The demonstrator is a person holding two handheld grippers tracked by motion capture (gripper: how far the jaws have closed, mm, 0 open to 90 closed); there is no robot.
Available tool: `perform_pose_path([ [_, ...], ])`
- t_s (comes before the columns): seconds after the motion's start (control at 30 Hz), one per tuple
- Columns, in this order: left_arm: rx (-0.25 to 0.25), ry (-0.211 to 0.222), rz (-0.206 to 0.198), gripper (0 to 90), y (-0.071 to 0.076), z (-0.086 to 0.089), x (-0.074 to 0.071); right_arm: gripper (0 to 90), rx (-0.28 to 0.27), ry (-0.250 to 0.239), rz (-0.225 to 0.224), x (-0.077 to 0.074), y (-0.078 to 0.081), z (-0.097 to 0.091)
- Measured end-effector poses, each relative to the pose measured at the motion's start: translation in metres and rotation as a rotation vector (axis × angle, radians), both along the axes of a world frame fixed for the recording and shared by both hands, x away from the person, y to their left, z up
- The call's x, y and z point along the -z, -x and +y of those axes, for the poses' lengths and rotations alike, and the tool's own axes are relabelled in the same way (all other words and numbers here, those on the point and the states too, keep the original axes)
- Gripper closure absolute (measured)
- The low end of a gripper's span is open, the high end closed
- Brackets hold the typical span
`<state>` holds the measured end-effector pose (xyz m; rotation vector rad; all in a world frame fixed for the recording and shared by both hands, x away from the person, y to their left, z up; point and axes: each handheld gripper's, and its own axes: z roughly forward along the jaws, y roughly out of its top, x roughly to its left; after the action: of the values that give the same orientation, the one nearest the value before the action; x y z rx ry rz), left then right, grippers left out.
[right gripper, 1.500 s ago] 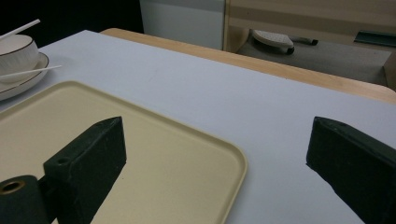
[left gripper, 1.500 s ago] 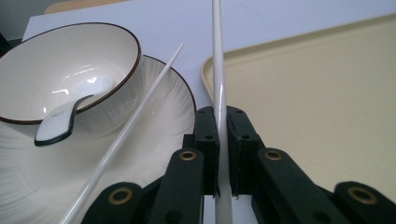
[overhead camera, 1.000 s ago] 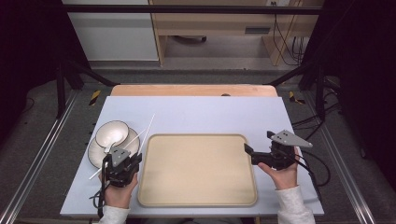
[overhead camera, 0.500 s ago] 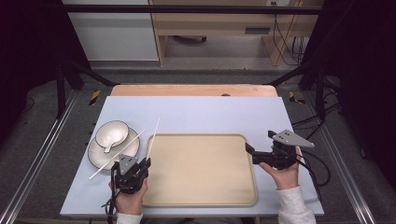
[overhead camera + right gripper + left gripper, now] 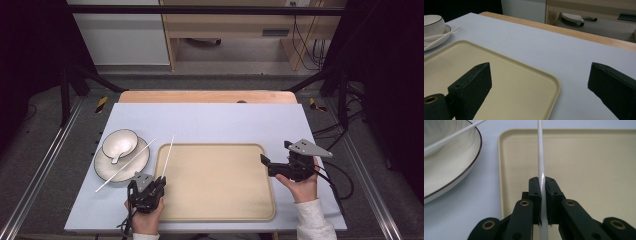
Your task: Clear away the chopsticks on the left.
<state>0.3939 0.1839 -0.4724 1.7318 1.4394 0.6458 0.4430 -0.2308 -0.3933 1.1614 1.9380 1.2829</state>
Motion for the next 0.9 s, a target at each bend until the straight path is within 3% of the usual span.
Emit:
perform_pose_path([
  [0.43,-0.034,-0.027,0.068,84.3,-0.0023,-0.0018,0.0098,5.6,-0.006,0.005,0.011,0.0011,-0.0008,0.0012],
  [0.9,-0.035,-0.033,0.089,84.0,-0.0028,-0.0021,0.0081,5.4,-0.004,0.006,0.011,0.0011,-0.0013,0.001],
])
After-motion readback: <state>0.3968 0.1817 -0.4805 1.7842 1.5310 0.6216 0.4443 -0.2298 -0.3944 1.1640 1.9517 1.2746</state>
